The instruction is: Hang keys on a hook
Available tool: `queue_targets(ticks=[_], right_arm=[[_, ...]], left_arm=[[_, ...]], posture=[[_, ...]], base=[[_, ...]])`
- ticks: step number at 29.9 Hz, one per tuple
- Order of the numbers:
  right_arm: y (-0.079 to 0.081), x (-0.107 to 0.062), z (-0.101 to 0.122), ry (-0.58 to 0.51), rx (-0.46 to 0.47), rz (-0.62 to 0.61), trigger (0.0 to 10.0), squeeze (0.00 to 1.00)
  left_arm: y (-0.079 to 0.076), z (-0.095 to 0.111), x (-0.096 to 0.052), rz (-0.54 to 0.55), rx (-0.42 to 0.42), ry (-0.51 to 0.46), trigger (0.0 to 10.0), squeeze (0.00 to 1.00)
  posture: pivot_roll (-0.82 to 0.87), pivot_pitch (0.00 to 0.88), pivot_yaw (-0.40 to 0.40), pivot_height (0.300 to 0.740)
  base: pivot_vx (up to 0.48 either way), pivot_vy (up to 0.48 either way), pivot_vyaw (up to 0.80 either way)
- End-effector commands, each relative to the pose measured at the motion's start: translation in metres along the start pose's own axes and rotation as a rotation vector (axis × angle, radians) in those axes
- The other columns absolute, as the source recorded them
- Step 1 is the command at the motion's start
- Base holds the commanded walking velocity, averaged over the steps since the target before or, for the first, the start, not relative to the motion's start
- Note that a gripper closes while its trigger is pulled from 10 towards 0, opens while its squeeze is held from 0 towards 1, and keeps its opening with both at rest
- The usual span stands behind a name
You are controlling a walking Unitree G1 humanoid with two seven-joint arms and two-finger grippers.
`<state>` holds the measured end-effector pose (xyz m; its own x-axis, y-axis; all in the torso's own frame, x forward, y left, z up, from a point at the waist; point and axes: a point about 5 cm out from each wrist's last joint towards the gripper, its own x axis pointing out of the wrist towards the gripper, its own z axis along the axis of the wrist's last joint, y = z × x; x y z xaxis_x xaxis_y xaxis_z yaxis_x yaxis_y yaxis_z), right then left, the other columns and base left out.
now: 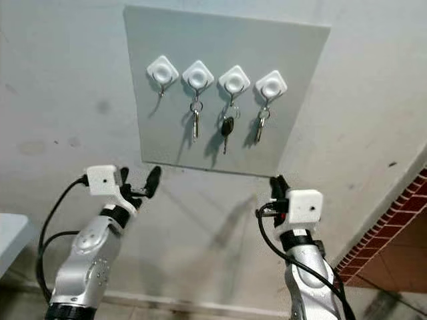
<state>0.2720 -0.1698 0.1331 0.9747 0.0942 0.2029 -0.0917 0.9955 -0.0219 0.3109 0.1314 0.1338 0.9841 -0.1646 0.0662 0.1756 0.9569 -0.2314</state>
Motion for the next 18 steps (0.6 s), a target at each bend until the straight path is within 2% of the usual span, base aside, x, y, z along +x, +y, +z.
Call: queue_targets(ticks=[1,8,18], right_arm=[[-0.0005,0.0019,0.0042,-0.013,-0.005,-0.001,10.0,0.0],[-0.0002,0.0031,0.0046,-0.016,-0.002,-0.001,10.0,0.0],[0.0003,0.0026,0.0054,-0.02,0.0,-0.003,10.0,0.0]], left_arm=[[0.0007,0.0042,0.0007,-0.001,-0.003,-0.011,10.0,0.0],[0.0007,0.0038,0.0021,0.005,-0.007,-0.005,10.0,0.0],[0.0007,0.0025,0.0028,0.003,-0.009,0.006,10.0,0.0]], posture=[[0.0,0.006,-0.051,0.74],[0.0,0.006,-0.05,0.74],[0.0,0.007,-0.048,0.74]], base=[[0.0,0.0,0.0],[0.0,0.0,0.0],[0.0,0.433,0.0]])
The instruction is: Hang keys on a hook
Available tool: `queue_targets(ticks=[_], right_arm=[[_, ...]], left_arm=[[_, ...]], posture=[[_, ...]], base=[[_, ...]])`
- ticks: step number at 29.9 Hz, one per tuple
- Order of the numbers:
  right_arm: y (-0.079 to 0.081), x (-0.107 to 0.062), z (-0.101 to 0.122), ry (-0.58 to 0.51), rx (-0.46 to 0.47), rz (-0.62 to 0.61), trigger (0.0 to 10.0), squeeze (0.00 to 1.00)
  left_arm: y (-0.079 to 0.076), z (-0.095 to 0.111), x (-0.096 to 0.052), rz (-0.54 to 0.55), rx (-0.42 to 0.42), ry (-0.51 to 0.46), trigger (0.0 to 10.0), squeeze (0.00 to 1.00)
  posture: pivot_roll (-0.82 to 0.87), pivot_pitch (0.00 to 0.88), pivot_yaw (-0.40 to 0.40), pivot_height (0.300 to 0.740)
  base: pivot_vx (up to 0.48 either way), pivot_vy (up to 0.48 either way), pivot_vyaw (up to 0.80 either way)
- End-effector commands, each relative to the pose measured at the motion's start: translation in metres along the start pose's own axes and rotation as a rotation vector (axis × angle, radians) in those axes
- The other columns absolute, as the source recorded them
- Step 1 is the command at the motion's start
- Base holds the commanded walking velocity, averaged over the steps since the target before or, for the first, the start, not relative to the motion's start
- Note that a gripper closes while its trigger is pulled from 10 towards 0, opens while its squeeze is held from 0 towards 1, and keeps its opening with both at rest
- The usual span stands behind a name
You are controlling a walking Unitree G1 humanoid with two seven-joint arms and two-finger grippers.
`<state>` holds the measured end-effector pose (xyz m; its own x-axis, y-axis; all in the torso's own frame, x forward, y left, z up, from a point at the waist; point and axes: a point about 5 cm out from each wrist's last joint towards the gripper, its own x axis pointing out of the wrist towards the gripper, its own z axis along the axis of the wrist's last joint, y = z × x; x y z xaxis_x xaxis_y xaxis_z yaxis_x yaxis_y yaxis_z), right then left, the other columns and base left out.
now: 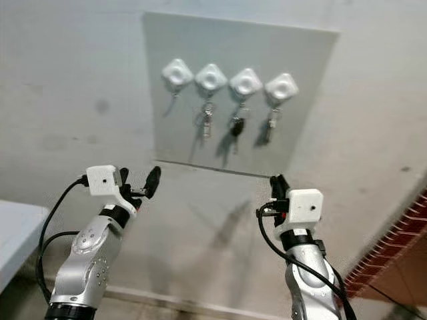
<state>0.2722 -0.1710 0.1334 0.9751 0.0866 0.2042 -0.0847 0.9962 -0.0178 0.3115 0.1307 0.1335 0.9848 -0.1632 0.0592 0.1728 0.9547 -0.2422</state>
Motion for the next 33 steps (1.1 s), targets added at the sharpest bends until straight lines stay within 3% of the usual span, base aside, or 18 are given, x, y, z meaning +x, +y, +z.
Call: queue_targets(ticks=[1,9,20,25,33], right_arm=[[0.0014,0.0024,0.0052,-0.018,-0.003,0.004,10.0,0.0],[0.0009,0.0025,0.0053,-0.019,-0.003,0.003,10.0,0.0],[0.0023,0.0021,0.0052,-0.02,-0.003,0.006,10.0,0.0],[0.0037,0.0016,0.0051,-0.021,0.0,0.008,10.0,0.0],[0.0049,0.0015,0.0047,-0.021,0.002,0.01,10.0,0.0]], left_arm=[[0.001,0.0029,0.0021,0.0,0.003,0.0,10.0,0.0],[-0.0004,0.0015,0.0021,-0.003,0.003,0.006,10.0,0.0],[-0.0025,0.0004,0.0028,-0.009,0.025,0.015,10.0,0.0],[-0.0026,0.0021,0.0031,-0.027,0.072,0.017,10.0,0.0],[-0.004,0.0002,0.003,-0.03,0.051,0.026,10.0,0.0]], posture=[[0.0,0.007,-0.048,0.74],[0.0,0.003,-0.049,0.74],[0.0,0.0,-0.047,0.74],[0.0,0.0,-0.045,0.74],[0.0,0.0,-0.041,0.74]], base=[[0.0,0.431,0.0],[0.0,0.421,0.0],[0.0,0.0,0.0],[0.0,0.0,0.0],[0.0,-0.223,0.0]])
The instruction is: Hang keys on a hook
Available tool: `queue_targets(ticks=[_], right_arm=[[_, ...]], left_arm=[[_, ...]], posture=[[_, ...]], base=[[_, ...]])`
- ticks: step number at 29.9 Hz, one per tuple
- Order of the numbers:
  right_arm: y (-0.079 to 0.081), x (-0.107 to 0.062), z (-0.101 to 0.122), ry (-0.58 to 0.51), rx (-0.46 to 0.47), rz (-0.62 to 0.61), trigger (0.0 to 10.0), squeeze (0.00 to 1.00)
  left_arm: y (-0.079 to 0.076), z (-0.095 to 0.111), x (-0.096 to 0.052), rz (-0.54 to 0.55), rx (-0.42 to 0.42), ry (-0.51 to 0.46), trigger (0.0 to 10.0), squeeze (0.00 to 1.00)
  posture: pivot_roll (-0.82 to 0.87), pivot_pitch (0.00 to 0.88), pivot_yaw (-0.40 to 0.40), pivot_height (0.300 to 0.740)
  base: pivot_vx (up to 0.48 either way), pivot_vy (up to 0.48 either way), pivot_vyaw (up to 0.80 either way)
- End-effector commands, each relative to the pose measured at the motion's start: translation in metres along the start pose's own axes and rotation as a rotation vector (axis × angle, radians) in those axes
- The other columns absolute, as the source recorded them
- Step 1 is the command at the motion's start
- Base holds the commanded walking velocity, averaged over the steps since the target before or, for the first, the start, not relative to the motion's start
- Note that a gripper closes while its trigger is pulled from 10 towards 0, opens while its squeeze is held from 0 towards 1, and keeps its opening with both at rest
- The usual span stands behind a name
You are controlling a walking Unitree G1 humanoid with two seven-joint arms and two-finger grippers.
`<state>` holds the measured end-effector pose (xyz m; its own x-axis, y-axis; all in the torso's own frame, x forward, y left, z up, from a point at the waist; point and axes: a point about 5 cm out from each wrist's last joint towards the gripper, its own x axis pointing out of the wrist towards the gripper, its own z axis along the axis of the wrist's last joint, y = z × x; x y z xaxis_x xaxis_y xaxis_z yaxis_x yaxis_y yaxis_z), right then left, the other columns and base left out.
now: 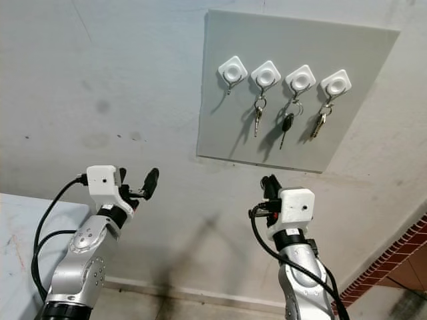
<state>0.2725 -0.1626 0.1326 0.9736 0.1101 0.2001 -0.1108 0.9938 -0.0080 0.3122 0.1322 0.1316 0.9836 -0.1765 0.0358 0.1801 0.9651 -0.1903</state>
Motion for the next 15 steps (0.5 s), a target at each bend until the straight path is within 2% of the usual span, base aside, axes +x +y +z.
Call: queue_targets(ticks=[1,15], right_arm=[[-0.0032,0.0004,0.0056,-0.025,-0.013,-0.012,10.0,0.0],[-0.0032,-0.0002,0.0032,0.0,-0.003,0.002,10.0,0.0]], left_arm=[[-0.0063,0.001,0.0029,-0.02,-0.031,0.005,10.0,0.0],[-0.0065,0.0038,0.003,-0.015,0.004,0.009,10.0,0.0]], posture=[[0.0,0.0,-0.04,0.74],[0.0,0.004,-0.043,0.74]], base=[[0.0,0.0,0.0],[0.0,0.0,0.0]])
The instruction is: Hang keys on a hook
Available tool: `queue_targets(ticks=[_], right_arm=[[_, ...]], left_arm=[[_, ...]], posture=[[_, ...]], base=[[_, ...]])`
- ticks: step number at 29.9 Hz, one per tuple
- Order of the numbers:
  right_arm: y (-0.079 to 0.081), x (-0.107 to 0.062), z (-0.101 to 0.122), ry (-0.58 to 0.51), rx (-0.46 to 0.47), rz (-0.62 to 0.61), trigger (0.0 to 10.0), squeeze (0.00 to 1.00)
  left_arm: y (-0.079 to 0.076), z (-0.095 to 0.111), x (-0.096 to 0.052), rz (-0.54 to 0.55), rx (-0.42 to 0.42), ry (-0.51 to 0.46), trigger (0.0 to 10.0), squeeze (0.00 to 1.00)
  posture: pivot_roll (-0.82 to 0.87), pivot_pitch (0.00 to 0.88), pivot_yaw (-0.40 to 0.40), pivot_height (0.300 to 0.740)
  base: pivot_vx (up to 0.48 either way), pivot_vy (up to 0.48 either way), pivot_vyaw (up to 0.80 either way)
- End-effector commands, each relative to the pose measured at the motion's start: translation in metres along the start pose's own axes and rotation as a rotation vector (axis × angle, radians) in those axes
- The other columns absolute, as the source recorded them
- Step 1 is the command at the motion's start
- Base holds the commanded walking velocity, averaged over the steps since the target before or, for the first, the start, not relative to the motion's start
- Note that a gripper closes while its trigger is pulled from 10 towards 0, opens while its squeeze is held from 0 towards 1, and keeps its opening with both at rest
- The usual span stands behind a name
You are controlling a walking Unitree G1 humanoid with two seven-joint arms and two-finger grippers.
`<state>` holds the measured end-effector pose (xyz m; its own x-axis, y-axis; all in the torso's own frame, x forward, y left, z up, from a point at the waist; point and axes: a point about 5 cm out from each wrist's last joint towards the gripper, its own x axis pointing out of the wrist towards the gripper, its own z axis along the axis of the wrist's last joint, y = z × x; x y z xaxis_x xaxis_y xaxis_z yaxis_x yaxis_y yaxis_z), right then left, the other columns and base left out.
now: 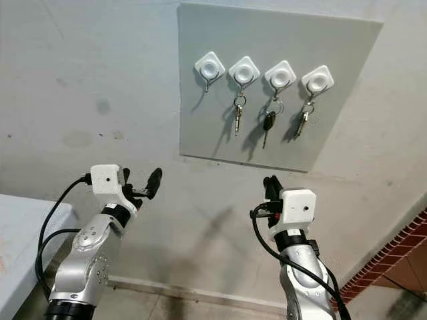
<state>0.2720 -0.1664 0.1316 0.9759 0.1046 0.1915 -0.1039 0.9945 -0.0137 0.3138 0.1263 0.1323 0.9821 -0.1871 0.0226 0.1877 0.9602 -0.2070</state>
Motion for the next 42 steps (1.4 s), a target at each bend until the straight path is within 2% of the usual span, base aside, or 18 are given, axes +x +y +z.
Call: queue_targets(ticks=[1,2,3,6,8,10,16,23,28,42], right_arm=[[0.001,0.001,0.004,-0.009,0.004,0.012,10.0,0.0],[0.001,0.001,0.004,-0.009,0.005,0.014,10.0,0.0],[0.004,0.003,0.006,-0.016,0.024,0.048,10.0,0.0],[0.011,0.01,0.016,-0.054,0.034,0.117,10.0,0.0],[0.013,0.013,0.019,-0.066,0.036,0.137,10.0,0.0],[0.019,0.026,0.028,-0.1,0.036,0.172,10.0,0.0],[0.034,0.048,0.046,-0.161,0.039,0.292,10.0,0.0],[0.04,0.06,0.063,-0.216,0.049,0.362,10.0,0.0],[0.045,0.069,0.08,-0.278,0.103,0.417,10.0,0.0],[0.049,0.074,0.103,-0.365,0.176,0.452,10.0,0.0]], left_arm=[[-0.001,0.005,0.001,-0.014,0.025,-0.006,10.0,0.0],[-0.002,0.005,0.001,-0.018,0.027,-0.007,10.0,0.0],[-0.005,0.009,0.001,-0.063,0.085,-0.027,10.0,0.0],[-0.015,0.019,0.002,-0.141,0.135,-0.06,10.0,0.0],[-0.018,0.02,0.003,-0.159,0.138,-0.062,10.0,0.0],[-0.027,0.025,0.007,-0.216,0.139,-0.073,10.0,0.0],[-0.044,0.038,0.011,-0.34,0.164,-0.111,10.0,0.0],[-0.049,0.054,0.014,-0.368,0.169,-0.158,10.0,0.0],[-0.056,0.066,0.014,-0.394,0.159,-0.194,10.0,0.0],[-0.057,0.071,0.011,-0.383,0.132,-0.204,10.0,0.0]], posture=[[0.0,0.008,-0.045,0.74],[0.0,0.008,-0.045,0.74],[0.0,0.009,-0.046,0.74],[0.0,0.013,-0.046,0.74],[-0.01,0.015,-0.046,0.74],[-0.01,0.019,-0.047,0.74],[-0.01,0.02,-0.048,0.74],[-0.01,0.018,-0.051,0.74],[0.0,0.012,-0.055,0.74],[0.01,0.0,-0.062,0.74]], base=[[0.0,0.0,0.0],[0.0,0.0,0.0],[0.0,0.0,0.0],[0.0,0.0,0.0],[0.0,0.0,0.0],[0.0,0.0,0.0],[0.0,0.0,0.0],[0.0,0.0,0.0],[0.0,0.0,0.0],[0.0,0.0,0.0]])
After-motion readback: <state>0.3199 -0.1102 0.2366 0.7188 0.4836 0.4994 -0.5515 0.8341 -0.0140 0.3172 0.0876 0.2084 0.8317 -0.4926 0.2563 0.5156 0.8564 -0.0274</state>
